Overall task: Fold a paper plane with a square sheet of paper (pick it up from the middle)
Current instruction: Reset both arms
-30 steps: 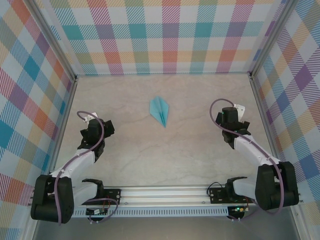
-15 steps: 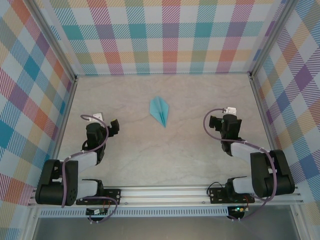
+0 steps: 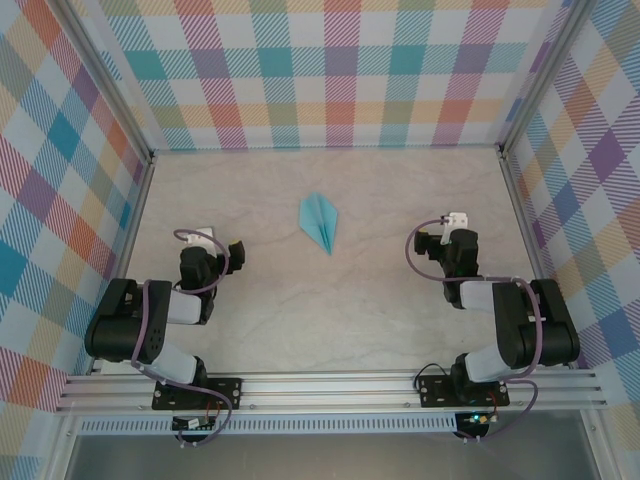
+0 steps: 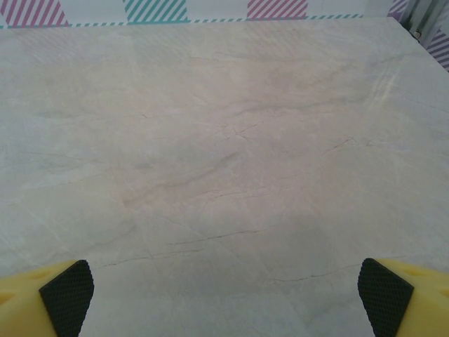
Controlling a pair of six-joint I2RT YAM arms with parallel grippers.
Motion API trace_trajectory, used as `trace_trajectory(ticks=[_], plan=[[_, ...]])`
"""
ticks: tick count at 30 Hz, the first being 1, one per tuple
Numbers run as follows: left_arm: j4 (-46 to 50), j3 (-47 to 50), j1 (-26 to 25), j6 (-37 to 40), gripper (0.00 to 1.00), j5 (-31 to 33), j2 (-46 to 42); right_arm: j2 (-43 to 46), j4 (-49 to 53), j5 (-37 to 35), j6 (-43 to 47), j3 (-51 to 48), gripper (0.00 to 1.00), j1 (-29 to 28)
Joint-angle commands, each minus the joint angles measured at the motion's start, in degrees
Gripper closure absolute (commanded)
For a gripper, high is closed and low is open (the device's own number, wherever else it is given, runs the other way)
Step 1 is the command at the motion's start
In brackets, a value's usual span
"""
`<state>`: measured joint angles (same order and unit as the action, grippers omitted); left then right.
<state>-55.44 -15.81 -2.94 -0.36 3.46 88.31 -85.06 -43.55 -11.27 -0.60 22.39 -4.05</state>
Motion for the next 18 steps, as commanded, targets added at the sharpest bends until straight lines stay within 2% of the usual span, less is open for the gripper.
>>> trace_trajectory(ticks=[1, 4, 7, 16, 18], plan=[[-2.0, -2.0, -1.1, 2.7, 0.0, 0.1, 0.6, -2.3, -4.6, 2.4, -1.1, 0.5, 0.0, 1.2], [1.0, -3.9, -1.8, 3.2, 0.0, 1.6, 0.9, -2.3, -4.2, 2.6, -1.6, 0.5, 0.0, 1.6], [8.8, -8.2, -1.6, 2.2, 0.0, 3.0, 1.5, -2.3, -4.1, 2.6, -1.6, 0.6, 0.0, 1.6], [8.1, -7.9, -1.4, 2.0, 0.0, 2.9, 1.4, -2.3, -4.1, 2.6, -1.6, 0.6, 0.0, 1.6], [8.6, -8.2, -1.6, 2.9, 0.0, 1.1, 1.6, -2.3, -4.1, 2.6, -1.6, 0.6, 0.0, 1.6]])
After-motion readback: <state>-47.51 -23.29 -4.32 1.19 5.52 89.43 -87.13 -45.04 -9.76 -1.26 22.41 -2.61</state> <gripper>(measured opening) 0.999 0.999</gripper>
